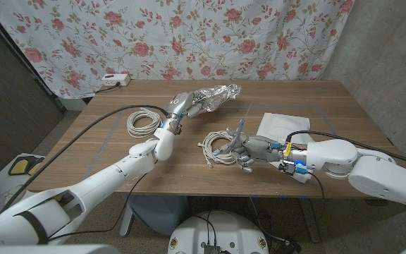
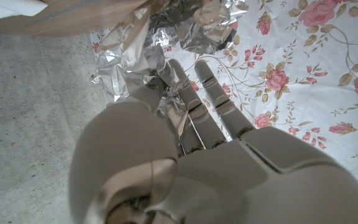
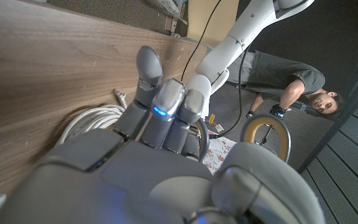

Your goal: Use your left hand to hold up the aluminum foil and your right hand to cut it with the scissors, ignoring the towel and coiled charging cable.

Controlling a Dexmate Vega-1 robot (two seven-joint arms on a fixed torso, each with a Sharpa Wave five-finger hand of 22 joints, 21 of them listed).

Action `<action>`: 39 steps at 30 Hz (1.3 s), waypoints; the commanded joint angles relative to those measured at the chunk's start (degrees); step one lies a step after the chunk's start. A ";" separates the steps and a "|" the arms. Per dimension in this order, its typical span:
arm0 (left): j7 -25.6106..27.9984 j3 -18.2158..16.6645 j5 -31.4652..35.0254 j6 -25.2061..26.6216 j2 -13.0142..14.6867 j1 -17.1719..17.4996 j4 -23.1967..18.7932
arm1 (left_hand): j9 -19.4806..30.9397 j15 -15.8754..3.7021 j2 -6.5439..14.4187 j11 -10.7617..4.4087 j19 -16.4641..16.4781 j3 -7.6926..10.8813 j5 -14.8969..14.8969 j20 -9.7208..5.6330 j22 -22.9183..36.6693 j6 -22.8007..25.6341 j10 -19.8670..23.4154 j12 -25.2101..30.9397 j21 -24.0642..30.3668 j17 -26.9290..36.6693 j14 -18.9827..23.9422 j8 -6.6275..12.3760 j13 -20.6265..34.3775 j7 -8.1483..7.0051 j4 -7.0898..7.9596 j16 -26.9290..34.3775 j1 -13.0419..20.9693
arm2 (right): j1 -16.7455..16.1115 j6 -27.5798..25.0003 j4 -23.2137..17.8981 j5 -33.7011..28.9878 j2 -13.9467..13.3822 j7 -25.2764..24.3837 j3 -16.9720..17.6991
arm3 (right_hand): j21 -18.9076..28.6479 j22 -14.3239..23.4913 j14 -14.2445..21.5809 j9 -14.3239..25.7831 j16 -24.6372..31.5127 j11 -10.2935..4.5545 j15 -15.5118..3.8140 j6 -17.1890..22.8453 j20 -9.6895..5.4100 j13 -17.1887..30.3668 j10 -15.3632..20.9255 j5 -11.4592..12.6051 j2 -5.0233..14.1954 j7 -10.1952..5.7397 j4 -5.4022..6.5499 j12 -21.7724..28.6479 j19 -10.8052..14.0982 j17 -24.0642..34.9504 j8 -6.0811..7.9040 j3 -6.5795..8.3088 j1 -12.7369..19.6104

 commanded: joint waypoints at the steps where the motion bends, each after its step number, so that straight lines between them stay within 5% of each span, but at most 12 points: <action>1: 8.43 1.91 8.49 -1.11 0.21 -0.92 2.39 | 0.20 -0.05 -0.07 -0.19 -0.36 0.58 -0.15 0.09 0.31 0.09 -0.40 0.39 0.52 0.36 -0.09 0.56 0.55 -0.33 0.25 -0.18 0.77 | 1.27 -1.66 -0.25 0.19 -0.26 1.32 -0.98 | 0.62 0.89 0.48 0.33 -0.11 -0.28 -0.59 5.71 -1.55 0.13 0.13 -0.18 0.43 5.40 -0.13 0.19 0.20 0.15 0.02 -0.24 0.26; 20: 12.72 2.44 6.44 -4.77 -0.40 -0.98 5.90 | 0.10 -0.13 -0.28 -0.39 -0.77 0.84 -0.24 -0.74 0.85 -0.14 -0.70 0.49 1.85 0.53 -0.04 0.69 1.58 -1.02 0.63 -0.99 0.63 | 6.01 -6.49 -0.24 -0.52 0.22 5.29 -3.62 | 0.59 1.40 0.45 0.30 -0.12 -0.21 -0.56 4.76 -1.60 0.30 -0.14 -0.31 -0.49 6.23 -0.06 0.40 0.32 0.16 -0.42 -0.65 -0.17; 39: 14.01 -0.43 3.87 -10.09 1.29 1.91 3.62 | 0.47 0.01 -0.26 -0.52 -2.66 1.26 0.18 -2.30 1.40 -1.05 -1.85 0.13 3.11 0.03 -1.49 0.97 2.76 -1.81 1.82 -3.26 -0.39 | 14.27 -11.92 0.36 -5.02 2.82 12.89 -9.11 | -0.22 1.40 -0.58 -0.67 -0.09 -0.02 -0.55 1.97 -1.53 0.54 -0.63 1.10 -4.37 7.09 0.19 0.95 -0.01 0.15 -0.94 -0.84 -2.74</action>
